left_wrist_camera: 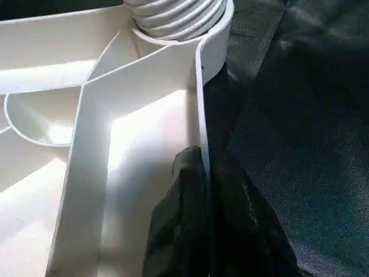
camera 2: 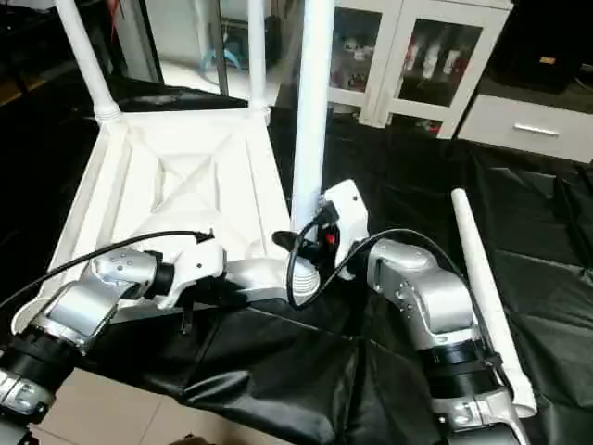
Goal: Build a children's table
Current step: Insert table leg to table base
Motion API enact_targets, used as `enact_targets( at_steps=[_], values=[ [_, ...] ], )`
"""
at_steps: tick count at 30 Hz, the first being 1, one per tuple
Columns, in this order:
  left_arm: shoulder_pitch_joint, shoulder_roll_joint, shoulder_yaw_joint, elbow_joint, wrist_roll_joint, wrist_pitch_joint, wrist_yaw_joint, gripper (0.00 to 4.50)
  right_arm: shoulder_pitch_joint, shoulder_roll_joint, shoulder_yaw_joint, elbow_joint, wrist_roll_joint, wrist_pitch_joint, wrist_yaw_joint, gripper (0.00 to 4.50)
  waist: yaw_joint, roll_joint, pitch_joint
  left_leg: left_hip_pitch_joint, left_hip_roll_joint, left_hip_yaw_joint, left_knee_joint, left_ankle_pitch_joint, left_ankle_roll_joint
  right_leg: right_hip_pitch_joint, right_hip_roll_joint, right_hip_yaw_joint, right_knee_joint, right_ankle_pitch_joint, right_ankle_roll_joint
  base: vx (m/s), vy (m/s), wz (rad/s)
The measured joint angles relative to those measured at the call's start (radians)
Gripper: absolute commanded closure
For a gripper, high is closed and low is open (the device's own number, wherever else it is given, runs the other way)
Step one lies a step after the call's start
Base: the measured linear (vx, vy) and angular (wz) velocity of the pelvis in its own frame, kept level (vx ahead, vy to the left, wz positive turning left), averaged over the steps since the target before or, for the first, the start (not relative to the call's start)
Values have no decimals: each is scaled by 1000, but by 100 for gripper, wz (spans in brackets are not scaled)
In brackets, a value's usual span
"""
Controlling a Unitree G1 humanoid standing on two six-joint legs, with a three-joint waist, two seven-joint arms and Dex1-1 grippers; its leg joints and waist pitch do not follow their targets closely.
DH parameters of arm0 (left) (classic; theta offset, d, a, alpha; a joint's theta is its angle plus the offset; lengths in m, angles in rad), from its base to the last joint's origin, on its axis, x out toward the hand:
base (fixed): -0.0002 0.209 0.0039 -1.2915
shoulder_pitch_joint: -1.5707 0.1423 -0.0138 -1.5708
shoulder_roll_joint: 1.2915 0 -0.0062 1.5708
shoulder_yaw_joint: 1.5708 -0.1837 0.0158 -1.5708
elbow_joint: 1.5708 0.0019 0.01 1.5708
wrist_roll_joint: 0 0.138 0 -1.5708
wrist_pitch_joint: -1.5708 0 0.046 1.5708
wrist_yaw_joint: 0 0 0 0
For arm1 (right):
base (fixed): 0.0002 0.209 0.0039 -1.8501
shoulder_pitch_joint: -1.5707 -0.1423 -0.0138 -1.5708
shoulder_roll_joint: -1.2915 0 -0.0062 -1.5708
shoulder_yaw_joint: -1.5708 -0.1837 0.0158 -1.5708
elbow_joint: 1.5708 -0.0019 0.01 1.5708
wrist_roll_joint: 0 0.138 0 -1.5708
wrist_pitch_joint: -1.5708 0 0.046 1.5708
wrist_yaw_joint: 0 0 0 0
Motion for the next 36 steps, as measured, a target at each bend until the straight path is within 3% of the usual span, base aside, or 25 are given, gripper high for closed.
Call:
enact_targets(
  at_steps=[12,19,25,31,36],
  values=[
    [14,-9,0,-10,1,-5,8,450,157,51,-86,-56,45,-132,-23,265,5,7,-5,0,0,1,-4,0,0,1,0,0,-4,0,1,0,0,0],
    [18,-10,0,-12,1,-7,9,450,233,55,-85,-106,50,-191,-41,265,4,10,-6,1,0,2,-9,0,0,2,0,0,-10,0,1,0,0,0],
    [20,-17,-3,-8,2,-13,10,450,279,-10,10,-199,-53,-258,-42,266,5,16,-10,2,0,3,-13,0,0,7,0,-1,-16,-1,3,0,0,0],
    [22,-18,-3,-7,2,-13,10,450,262,-59,74,-229,-116,-258,-32,266,5,17,-11,2,0,3,-15,0,0,7,0,-1,-16,-2,4,0,0,0],
    [27,-16,-3,-9,2,-14,10,450,207,-89,109,-226,-135,-199,-10,266,3,15,-12,2,0,3,-16,0,0,10,0,-1,-17,-3,5,0,0,0]
  ],
)
